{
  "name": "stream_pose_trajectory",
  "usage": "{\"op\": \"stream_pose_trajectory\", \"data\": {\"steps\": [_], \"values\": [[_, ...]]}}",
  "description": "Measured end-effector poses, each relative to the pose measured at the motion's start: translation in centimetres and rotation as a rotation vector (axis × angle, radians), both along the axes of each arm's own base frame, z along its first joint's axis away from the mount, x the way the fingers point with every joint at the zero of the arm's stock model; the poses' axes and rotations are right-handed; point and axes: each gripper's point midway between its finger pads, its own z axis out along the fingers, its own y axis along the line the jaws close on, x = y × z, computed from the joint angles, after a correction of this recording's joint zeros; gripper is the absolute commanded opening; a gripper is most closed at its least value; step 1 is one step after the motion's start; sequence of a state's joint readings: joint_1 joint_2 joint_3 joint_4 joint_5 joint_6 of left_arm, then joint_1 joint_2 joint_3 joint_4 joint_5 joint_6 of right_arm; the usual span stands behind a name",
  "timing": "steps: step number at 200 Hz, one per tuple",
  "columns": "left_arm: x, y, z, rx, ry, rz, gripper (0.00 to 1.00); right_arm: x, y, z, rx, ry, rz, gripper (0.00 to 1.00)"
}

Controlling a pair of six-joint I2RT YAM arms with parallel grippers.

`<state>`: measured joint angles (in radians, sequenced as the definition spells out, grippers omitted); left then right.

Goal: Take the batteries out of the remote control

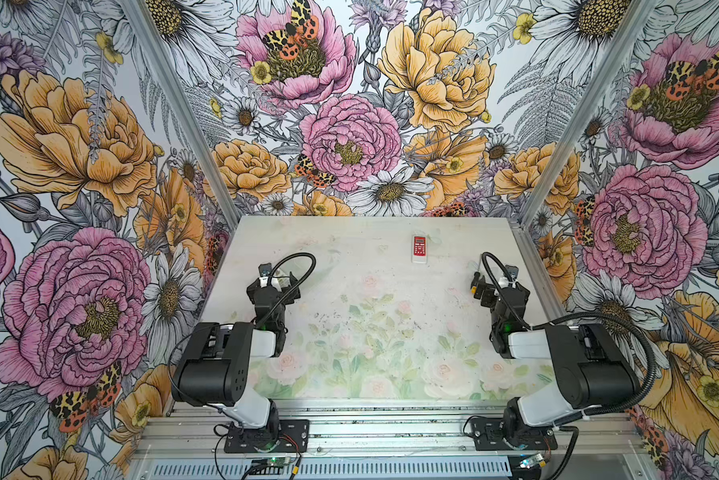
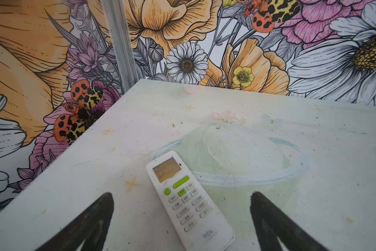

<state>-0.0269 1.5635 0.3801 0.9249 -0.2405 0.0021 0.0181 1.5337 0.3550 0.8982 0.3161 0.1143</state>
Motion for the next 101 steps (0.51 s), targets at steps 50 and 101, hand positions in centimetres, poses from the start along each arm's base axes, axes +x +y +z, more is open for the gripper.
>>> {"op": "stream_pose_trajectory", "data": {"steps": [50,101], "values": [[0.00,-0.01,0.00,0.000,0.000,0.000,0.99,0.00,0.00,0.00,0.000,0.000,0.000,1.00],[0.12,-0.60,-0.03,-0.002,0.001,-0.036,0.99,0.00,0.00,0.00,0.000,0.000,0.000,1.00]]}}
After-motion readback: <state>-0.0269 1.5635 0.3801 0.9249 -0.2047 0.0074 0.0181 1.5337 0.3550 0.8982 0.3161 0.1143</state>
